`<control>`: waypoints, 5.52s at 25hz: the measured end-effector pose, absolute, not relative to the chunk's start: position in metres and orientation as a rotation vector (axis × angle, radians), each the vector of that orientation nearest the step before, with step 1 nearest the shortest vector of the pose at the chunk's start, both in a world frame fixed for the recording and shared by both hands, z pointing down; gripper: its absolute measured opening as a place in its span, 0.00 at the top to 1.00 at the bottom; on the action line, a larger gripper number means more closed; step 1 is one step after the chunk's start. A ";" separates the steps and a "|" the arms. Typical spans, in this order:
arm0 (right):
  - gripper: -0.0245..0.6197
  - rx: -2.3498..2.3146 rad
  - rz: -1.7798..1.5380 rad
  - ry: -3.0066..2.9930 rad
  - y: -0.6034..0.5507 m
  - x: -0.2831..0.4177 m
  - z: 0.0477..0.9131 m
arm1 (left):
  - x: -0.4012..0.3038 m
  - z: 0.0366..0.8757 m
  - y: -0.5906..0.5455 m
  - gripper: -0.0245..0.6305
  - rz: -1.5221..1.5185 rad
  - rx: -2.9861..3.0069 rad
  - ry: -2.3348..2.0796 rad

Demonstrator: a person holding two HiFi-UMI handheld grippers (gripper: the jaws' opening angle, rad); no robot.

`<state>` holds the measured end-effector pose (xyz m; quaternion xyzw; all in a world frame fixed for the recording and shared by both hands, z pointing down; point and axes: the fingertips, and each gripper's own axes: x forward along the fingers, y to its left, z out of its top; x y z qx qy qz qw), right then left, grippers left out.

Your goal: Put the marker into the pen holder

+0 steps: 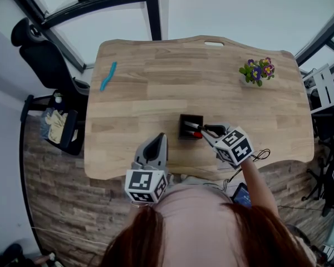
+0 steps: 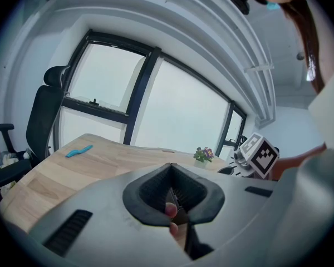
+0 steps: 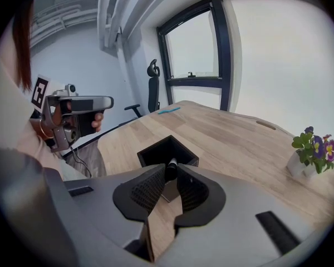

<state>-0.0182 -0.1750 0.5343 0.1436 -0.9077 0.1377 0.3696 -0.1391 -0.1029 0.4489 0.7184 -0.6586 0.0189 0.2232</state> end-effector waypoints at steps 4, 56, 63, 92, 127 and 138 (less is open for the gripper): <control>0.87 0.351 0.344 -2.304 -0.173 -0.023 0.541 | -0.142 0.449 -0.103 0.96 0.050 1.980 -1.820; 0.83 0.999 0.459 -2.399 -0.165 -0.019 0.504 | -0.148 0.447 -0.094 0.96 0.151 2.299 -1.458; 0.87 1.174 0.468 -2.429 -0.155 -0.014 0.490 | -0.151 0.443 -0.087 0.96 0.166 2.366 -1.396; 0.96 1.618 -0.021 -2.459 -0.110 0.003 0.399 | -0.143 0.380 -0.091 0.96 0.051 2.522 -1.508; 0.96 1.668 -0.053 -2.632 -0.016 0.075 0.333 | -0.067 0.331 0.009 0.96 0.037 2.489 -1.605; 0.96 1.661 -0.086 -2.646 0.014 0.094 0.321 | -0.049 0.325 0.041 0.96 0.042 2.491 -1.636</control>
